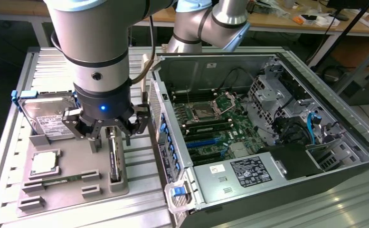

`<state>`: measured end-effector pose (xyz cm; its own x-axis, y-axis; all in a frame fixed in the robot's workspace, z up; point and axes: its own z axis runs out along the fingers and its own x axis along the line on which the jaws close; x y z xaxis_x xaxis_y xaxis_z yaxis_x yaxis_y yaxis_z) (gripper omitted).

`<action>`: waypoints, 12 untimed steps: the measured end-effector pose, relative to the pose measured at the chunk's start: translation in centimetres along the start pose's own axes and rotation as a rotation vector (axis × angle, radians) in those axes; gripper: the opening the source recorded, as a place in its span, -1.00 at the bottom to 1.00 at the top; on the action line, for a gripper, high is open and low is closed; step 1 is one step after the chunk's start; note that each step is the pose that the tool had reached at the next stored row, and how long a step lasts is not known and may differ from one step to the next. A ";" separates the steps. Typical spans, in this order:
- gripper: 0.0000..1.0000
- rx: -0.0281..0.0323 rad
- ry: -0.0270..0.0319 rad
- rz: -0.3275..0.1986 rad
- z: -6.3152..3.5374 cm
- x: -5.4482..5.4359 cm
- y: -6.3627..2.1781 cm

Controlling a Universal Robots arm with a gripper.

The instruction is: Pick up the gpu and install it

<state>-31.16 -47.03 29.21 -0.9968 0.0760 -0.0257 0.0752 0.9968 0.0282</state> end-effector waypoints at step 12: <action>0.20 0.0000 0.0000 0.000 0.59 0.0 -0.02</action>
<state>-31.16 -47.03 28.62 -0.9968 0.0760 -0.0257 0.0753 0.9968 0.0282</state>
